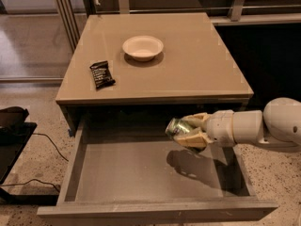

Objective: Place green can into top drawer

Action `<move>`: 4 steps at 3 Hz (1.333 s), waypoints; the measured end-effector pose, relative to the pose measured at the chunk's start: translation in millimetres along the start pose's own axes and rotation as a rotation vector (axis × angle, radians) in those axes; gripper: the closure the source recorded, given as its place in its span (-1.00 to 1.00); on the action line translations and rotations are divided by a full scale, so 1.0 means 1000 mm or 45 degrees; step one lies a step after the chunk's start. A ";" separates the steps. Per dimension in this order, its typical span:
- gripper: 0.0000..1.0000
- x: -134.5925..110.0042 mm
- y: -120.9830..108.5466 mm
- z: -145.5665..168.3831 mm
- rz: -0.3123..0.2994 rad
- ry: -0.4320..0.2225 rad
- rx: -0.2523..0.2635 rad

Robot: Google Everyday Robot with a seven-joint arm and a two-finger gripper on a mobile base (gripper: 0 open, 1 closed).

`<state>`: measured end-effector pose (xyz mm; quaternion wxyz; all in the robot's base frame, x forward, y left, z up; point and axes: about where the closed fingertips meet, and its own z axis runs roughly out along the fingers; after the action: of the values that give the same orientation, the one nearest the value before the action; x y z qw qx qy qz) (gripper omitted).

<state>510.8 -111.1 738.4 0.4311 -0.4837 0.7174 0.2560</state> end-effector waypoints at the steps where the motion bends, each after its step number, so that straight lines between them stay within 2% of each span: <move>1: 1.00 0.025 0.003 0.011 -0.012 0.122 -0.044; 2: 1.00 0.036 -0.001 0.015 -0.067 0.248 -0.049; 4: 1.00 0.065 -0.004 0.032 -0.063 0.351 -0.036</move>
Offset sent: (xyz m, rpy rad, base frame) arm 0.0061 -0.0155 -0.0490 -0.3262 0.0610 0.0683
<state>515.5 -118.2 666.7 0.3278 -0.5379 0.7540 0.1866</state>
